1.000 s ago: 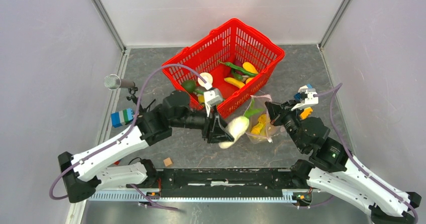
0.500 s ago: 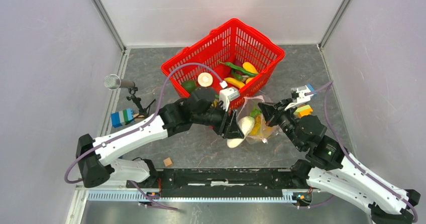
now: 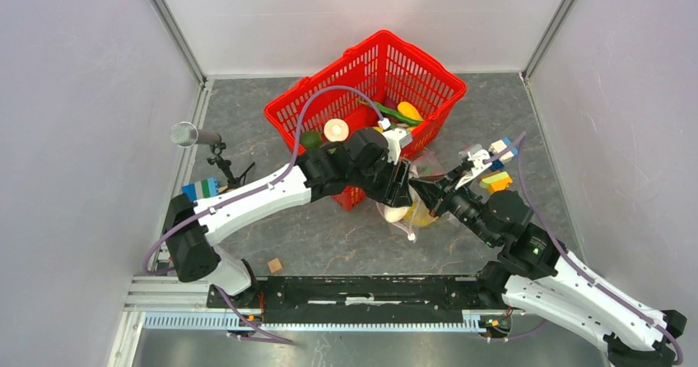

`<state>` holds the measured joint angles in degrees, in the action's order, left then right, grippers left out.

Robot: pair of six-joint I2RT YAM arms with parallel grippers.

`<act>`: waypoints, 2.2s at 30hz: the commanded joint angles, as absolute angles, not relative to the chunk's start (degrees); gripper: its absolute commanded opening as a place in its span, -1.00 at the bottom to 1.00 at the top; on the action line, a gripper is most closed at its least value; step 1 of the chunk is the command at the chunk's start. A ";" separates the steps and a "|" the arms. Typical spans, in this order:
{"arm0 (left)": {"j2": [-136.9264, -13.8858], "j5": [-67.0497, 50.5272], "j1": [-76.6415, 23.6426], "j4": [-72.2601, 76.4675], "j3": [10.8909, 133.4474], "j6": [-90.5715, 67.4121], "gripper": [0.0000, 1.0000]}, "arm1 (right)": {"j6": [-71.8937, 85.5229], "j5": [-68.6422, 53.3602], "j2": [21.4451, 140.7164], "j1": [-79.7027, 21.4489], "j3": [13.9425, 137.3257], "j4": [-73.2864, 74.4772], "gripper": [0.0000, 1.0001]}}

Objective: Place the food in the zip-top bag and seal the zipper

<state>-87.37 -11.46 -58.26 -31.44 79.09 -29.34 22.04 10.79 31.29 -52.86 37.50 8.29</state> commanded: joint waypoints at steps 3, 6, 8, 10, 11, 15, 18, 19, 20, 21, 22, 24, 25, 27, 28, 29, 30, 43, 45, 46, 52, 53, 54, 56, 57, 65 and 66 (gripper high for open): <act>-87.19 -6.37 -57.57 -25.62 81.59 -30.54 -0.14 | 21.59 9.77 27.72 -52.98 37.36 6.56 -1.00; -88.57 -5.31 -57.48 -22.24 82.37 -29.80 0.06 | 23.33 11.89 26.72 -53.01 37.40 6.72 -1.00; -90.23 -4.34 -57.30 -23.89 84.60 -28.27 0.18 | 25.71 16.47 25.68 -53.00 37.22 7.55 -1.00; -91.57 -4.75 -57.23 -25.72 87.10 -25.91 0.39 | 26.78 20.90 23.47 -53.00 36.34 7.34 -1.00; -92.13 -4.72 -57.22 -26.80 88.01 -24.43 0.43 | 27.39 23.52 22.57 -52.97 36.22 7.61 -1.00; -92.78 -4.86 -57.30 -30.83 92.25 -19.20 0.71 | 30.57 34.55 20.92 -53.04 38.26 12.95 -1.00; -90.38 -6.98 -57.30 -29.97 92.11 -17.26 0.74 | 31.87 39.35 20.95 -53.00 39.65 15.56 -1.00; -89.23 -7.49 -57.30 -29.17 91.57 -16.66 0.75 | 32.35 41.00 20.65 -53.08 39.71 16.05 -1.00; -88.32 -7.93 -57.30 -28.74 91.14 -16.34 0.75 | 33.29 42.36 20.23 -53.01 39.51 16.37 -1.00; -87.09 -8.31 -57.30 -28.38 90.68 -15.95 0.75 | 33.49 43.72 19.39 -53.00 38.79 15.64 -1.00; -85.95 -8.79 -57.27 -27.94 90.10 -15.59 0.75 | 32.88 44.33 18.17 -53.00 37.58 13.66 -1.00; -83.51 -9.01 -57.29 -26.83 88.32 -15.25 0.75 | 28.23 41.16 14.85 -52.98 33.94 5.70 -1.00; -81.90 -8.17 -57.30 -26.24 87.32 -15.37 0.75 | 23.09 36.57 13.77 -53.00 32.71 0.68 -1.00; -78.58 -4.75 -57.30 -24.74 84.70 -15.30 0.76 | 17.07 28.90 13.97 -53.04 35.25 -2.29 -1.00; -76.52 -2.51 -57.29 -24.05 83.12 -15.23 0.81 | 13.69 23.22 14.75 -53.00 37.12 -2.69 -1.00; -75.06 -0.38 -57.30 -22.98 81.67 -15.33 0.86 | 12.08 20.34 15.90 -52.98 39.11 -1.84 -1.00; -73.29 1.72 -57.22 -22.10 80.19 -15.24 0.90 | 11.15 19.58 17.12 -53.00 41.54 -0.30 -1.00; -78.55 -6.93 -57.04 -18.12 78.55 -18.25 0.90 | 13.23 27.76 24.68 -52.97 48.39 9.84 -1.00; -80.53 -8.12 -57.04 -18.01 79.13 -19.77 0.81 | 13.39 28.47 23.95 -52.94 48.43 10.46 -1.00; -81.08 -8.48 -57.04 -17.97 79.13 -20.05 0.76 | 13.70 28.77 23.67 -52.97 48.43 10.69 -1.00; -81.90 -10.48 -57.04 -17.23 78.06 -21.31 0.09 | 14.87 30.24 22.23 -52.96 47.19 11.06 -1.00; -81.78 -10.33 -57.04 -17.15 77.90 -21.43 -0.06 | 15.07 30.50 21.94 -52.96 46.84 10.99 -1.00; -81.60 -10.21 -57.04 -17.14 77.79 -21.45 -0.21 | 15.03 30.79 21.68 -52.99 46.57 11.02 -1.00; -81.29 -10.73 -57.06 -17.43 78.29 -21.13 -0.42 | 14.87 31.43 21.38 -52.94 45.95 11.46 -1.00; -81.07 -10.91 -57.09 -17.73 78.96 -20.82 -0.50 | 14.65 31.72 21.33 -52.97 45.82 11.99 -0.99; -84.79 -13.20 -57.04 -19.77 88.03 -18.69 -0.96 | 10.39 12.77 24.69 -53.02 46.42 14.27 -0.91; -85.63 -12.91 -57.05 -19.56 88.60 -19.29 -0.95 | 11.45 15.76 26.17 -52.99 47.29 16.24 -0.91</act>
